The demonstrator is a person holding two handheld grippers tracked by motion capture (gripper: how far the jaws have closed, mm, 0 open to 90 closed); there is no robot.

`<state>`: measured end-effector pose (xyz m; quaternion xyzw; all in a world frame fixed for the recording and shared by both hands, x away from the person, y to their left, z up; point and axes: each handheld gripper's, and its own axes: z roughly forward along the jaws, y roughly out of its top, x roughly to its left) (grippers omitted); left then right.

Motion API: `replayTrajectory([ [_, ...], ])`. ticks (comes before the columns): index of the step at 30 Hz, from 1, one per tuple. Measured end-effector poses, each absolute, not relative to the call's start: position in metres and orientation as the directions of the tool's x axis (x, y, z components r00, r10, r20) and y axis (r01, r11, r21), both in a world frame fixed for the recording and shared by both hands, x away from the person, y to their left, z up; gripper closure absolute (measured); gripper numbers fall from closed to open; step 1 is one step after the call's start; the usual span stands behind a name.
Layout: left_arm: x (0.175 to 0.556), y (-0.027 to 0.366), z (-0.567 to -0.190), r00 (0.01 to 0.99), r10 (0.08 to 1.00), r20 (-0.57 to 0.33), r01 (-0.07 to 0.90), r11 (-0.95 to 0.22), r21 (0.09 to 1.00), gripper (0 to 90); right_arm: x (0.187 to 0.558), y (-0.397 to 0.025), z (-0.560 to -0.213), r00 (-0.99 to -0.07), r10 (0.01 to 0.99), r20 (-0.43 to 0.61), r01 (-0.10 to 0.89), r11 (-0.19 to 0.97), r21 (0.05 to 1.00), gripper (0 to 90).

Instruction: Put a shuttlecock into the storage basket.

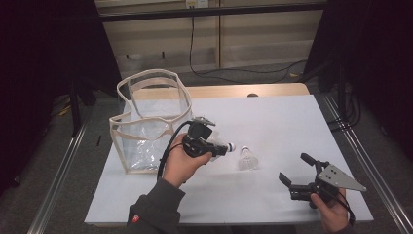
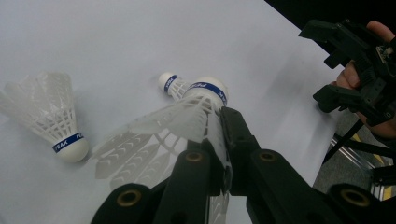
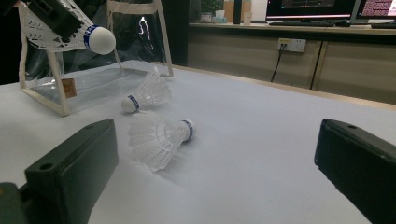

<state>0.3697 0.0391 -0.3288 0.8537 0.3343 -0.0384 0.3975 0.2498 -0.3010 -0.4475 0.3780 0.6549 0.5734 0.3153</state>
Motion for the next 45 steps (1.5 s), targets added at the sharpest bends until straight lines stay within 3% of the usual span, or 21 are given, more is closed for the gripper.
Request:
replayTrajectory([
  [45, 0.383, 0.029, -0.294, 0.775, 0.548, -0.315, 0.599, -0.479, 0.641, 88.8, 0.249, -0.300, -0.447, -0.518, 0.855, 0.027, 0.137, 0.052, 0.989, 0.0],
])
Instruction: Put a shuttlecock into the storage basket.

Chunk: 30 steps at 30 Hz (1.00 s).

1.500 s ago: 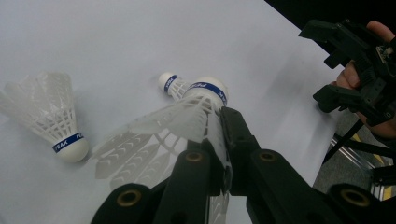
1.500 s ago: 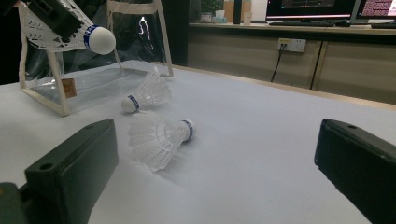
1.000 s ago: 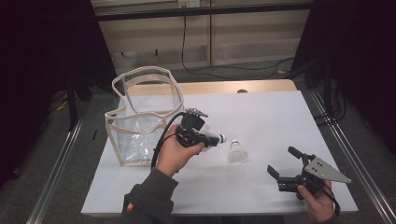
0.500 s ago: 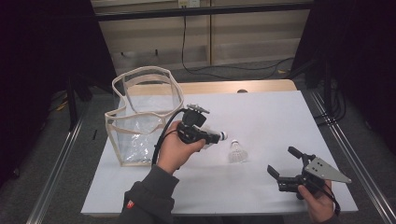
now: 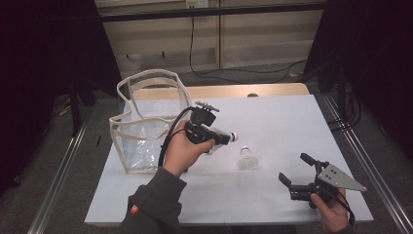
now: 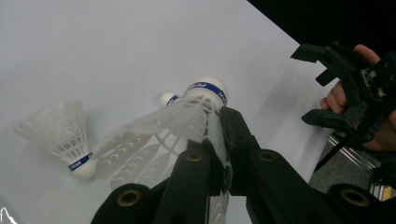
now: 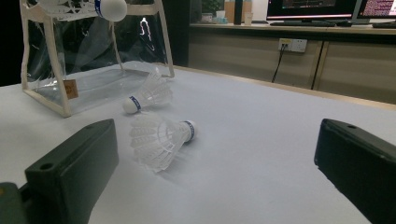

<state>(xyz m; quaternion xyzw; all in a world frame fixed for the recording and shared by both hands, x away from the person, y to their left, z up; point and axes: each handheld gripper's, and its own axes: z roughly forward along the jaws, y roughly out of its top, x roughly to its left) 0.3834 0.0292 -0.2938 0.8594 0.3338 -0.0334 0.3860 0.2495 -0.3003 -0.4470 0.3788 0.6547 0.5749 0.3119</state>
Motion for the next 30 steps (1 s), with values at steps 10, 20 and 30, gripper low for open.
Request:
replayTrajectory([
  [10, 0.385, 0.028, -0.283, 0.778, 0.548, -0.308, 0.595, -0.485, 0.641, 88.8, 0.250, -0.300, -0.447, -0.519, 0.854, 0.029, 0.138, 0.051, 0.989, 0.0],
  [20, 0.388, 0.027, -0.277, 0.775, 0.550, -0.310, 0.599, -0.484, 0.638, 88.8, 0.249, -0.300, -0.447, -0.521, 0.853, 0.026, 0.137, 0.053, 0.989, 0.0],
  [30, 0.391, 0.026, -0.272, 0.774, 0.555, -0.306, 0.600, -0.487, 0.634, 88.8, 0.249, -0.300, -0.447, -0.519, 0.854, 0.028, 0.136, 0.050, 0.989, 0.0],
])
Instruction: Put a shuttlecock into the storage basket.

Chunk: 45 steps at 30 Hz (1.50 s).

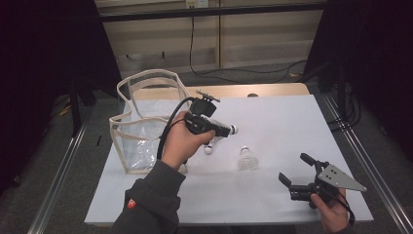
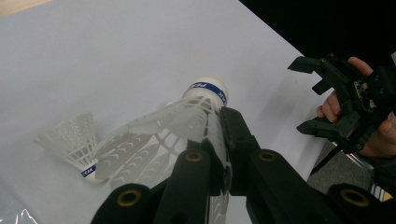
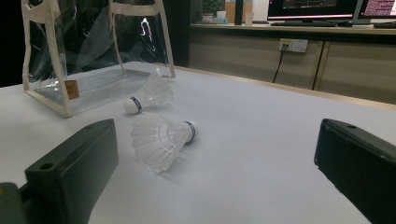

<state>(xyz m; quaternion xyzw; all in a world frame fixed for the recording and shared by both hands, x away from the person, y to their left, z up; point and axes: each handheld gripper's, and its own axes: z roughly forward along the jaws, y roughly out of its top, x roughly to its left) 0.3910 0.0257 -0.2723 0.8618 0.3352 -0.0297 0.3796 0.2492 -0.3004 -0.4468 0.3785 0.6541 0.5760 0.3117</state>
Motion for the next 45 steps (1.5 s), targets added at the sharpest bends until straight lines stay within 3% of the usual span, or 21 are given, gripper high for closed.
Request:
replayTrajectory([
  [45, 0.411, 0.035, -0.237, 0.758, 0.594, -0.270, 0.611, -0.500, 0.614, 88.8, 0.249, -0.300, -0.446, -0.522, 0.853, 0.032, 0.135, 0.045, 0.990, 0.0],
])
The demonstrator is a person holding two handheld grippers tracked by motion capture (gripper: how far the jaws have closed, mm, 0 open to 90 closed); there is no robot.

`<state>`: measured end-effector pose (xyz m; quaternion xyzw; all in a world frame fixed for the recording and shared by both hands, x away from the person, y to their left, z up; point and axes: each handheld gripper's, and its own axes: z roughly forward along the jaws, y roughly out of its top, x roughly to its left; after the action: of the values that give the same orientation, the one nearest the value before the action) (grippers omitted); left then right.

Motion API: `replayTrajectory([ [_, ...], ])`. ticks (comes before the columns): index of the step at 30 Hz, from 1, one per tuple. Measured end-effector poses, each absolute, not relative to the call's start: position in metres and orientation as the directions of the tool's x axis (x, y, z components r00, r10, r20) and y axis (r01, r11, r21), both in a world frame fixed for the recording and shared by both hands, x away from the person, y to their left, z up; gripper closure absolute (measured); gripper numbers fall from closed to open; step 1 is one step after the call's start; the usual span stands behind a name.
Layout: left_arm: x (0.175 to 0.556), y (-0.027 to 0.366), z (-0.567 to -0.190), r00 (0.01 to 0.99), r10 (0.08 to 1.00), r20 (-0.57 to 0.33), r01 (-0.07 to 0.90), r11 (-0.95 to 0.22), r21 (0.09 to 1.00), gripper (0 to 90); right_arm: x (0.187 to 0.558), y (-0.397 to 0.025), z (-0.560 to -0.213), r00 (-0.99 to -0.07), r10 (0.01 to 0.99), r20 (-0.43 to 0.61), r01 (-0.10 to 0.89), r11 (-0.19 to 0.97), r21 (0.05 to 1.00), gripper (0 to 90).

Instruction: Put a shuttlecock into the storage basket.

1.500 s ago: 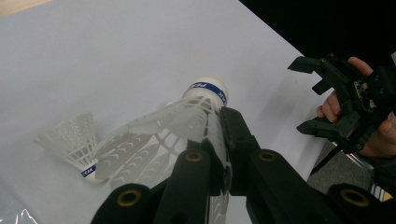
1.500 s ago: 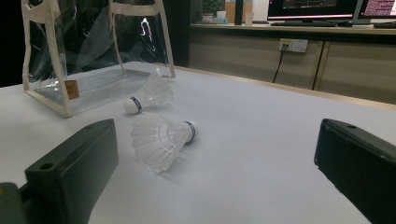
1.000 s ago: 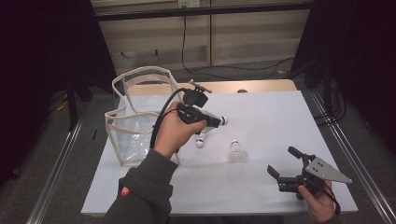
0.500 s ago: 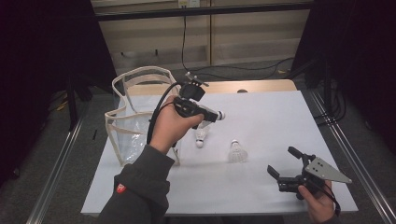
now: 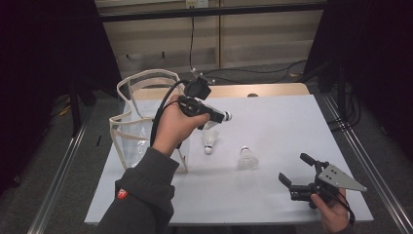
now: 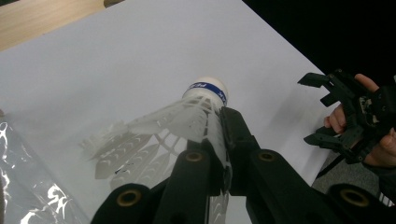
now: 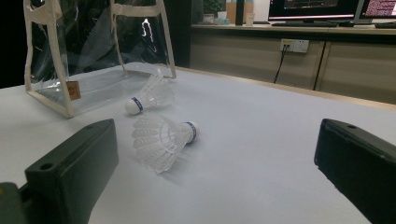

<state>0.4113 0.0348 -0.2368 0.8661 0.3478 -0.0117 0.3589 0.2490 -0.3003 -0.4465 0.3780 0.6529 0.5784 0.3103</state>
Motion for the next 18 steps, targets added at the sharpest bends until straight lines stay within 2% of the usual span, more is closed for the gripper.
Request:
replayTrajectory([
  [18, 0.4165, 0.0388, -0.2277, 0.751, 0.606, -0.260, 0.614, -0.497, 0.613, 88.8, 0.2490, -0.3004, -0.4465, -0.523, 0.852, 0.030, 0.134, 0.047, 0.990, 0.0],
])
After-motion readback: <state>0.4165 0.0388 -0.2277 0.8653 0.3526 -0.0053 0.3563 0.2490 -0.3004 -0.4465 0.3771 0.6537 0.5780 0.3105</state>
